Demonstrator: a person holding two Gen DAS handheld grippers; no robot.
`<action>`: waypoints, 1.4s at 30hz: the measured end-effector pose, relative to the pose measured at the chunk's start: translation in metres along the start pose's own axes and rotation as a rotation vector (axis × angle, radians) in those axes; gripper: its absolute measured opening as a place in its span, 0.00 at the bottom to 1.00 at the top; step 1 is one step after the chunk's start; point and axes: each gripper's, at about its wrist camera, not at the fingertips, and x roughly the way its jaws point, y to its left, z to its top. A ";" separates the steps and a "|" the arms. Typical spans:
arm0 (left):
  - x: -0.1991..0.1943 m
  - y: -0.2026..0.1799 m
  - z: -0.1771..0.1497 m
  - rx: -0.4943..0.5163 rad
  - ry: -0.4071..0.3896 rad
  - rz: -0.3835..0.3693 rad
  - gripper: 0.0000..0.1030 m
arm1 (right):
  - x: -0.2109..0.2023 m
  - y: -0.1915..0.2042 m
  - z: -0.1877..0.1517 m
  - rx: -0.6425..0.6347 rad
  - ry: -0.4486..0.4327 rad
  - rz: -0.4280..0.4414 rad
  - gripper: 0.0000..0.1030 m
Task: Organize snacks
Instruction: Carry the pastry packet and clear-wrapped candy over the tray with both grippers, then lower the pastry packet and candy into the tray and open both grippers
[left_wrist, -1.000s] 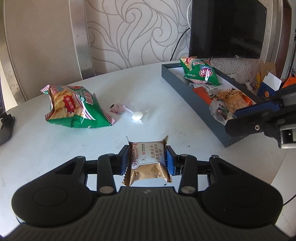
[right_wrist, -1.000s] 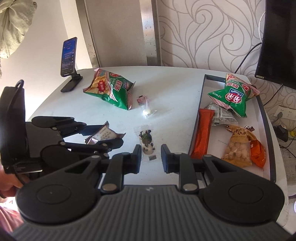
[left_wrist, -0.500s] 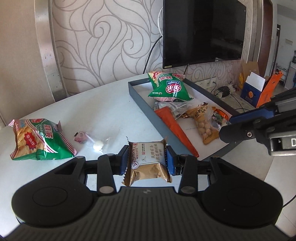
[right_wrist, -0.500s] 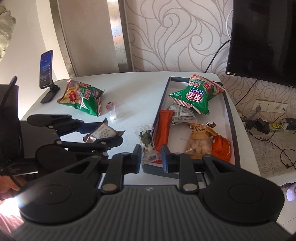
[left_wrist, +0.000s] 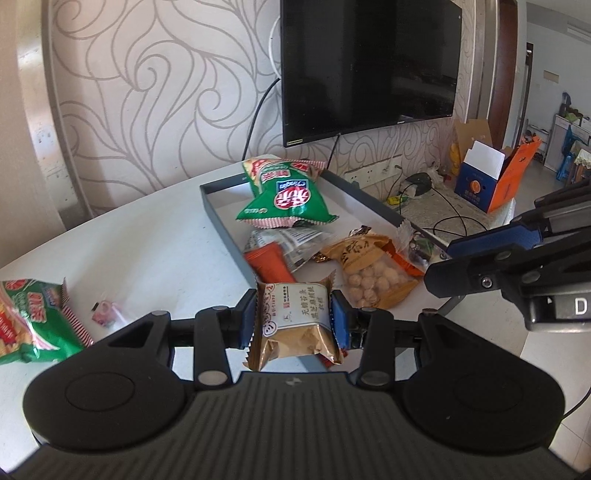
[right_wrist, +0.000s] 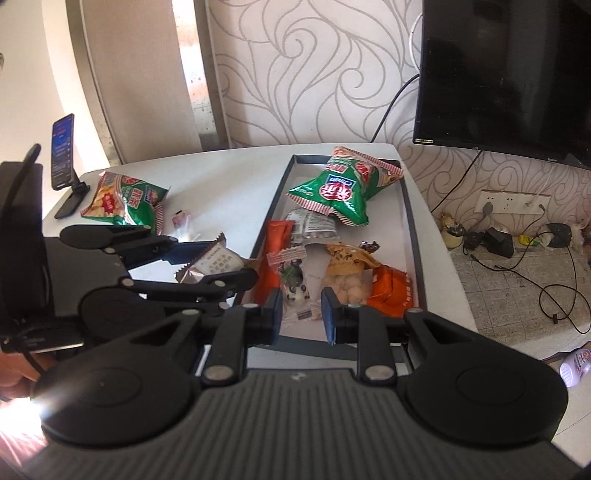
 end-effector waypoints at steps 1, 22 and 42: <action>0.003 -0.002 0.002 0.005 -0.003 -0.006 0.46 | 0.000 -0.002 0.000 0.001 -0.001 -0.006 0.25; 0.064 -0.020 0.027 0.070 -0.003 -0.070 0.46 | 0.026 -0.026 0.026 -0.052 0.003 -0.098 0.25; 0.082 -0.014 0.026 0.068 0.014 -0.105 0.46 | 0.063 -0.023 0.034 -0.162 0.038 -0.151 0.25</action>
